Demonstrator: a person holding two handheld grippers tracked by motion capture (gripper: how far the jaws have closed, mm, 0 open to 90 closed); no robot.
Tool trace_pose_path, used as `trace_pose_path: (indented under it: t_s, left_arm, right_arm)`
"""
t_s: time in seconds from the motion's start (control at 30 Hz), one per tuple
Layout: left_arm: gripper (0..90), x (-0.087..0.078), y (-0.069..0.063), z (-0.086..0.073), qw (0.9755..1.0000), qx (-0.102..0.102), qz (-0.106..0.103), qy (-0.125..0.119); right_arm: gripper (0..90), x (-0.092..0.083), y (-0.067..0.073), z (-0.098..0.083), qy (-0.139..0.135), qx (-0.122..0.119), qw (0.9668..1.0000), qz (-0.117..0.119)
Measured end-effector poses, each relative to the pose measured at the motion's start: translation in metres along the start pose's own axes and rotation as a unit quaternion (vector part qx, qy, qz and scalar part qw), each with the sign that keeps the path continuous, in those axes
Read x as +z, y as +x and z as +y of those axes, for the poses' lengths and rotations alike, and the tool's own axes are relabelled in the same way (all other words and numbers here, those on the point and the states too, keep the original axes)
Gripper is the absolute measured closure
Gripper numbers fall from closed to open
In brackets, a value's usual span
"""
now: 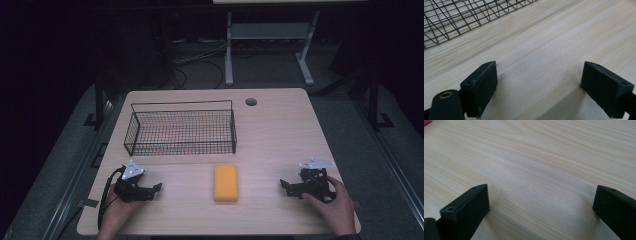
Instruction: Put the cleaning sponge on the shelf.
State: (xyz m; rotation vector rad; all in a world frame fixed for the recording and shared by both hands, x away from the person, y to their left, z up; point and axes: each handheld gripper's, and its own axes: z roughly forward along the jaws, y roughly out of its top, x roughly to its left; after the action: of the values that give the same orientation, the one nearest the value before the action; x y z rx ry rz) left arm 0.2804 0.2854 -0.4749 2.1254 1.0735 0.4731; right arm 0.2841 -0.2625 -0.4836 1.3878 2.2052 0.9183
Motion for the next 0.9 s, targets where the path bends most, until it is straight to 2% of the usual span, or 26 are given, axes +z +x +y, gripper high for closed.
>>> trace_pose_path:
  t_s: [0.37,0.53,0.7,0.8,0.9]
  left_arm:
    - [14.7,0.0,-0.001,0.002,1.0,0.0,0.0,0.005]
    - [24.9,-0.003,-0.005,0.009,0.9998,0.001,-0.014,0.016]
    - [41.2,-0.006,-0.01,0.018,0.9995,0.002,-0.023,0.022]
    - [45.6,-0.007,-0.012,0.022,0.9992,0.006,-0.028,0.029]
    - [58.4,-0.009,-0.015,0.026,0.9989,0.007,-0.038,0.027]
  right_arm:
    - [0.0,0.0,0.0,0.0,0.0,0.001,1.0,0.0]
    - [0.0,0.0,0.0,0.0,0.0,0.0,1.0,0.0]
    - [0.0,0.0,0.0,0.0,0.0,0.0,1.0,0.0]
    - [0.0,0.0,0.0,0.0,0.0,0.001,1.0,0.0]
    - [0.0,0.0,0.0,0.0,0.001,0.002,1.0,0.0]
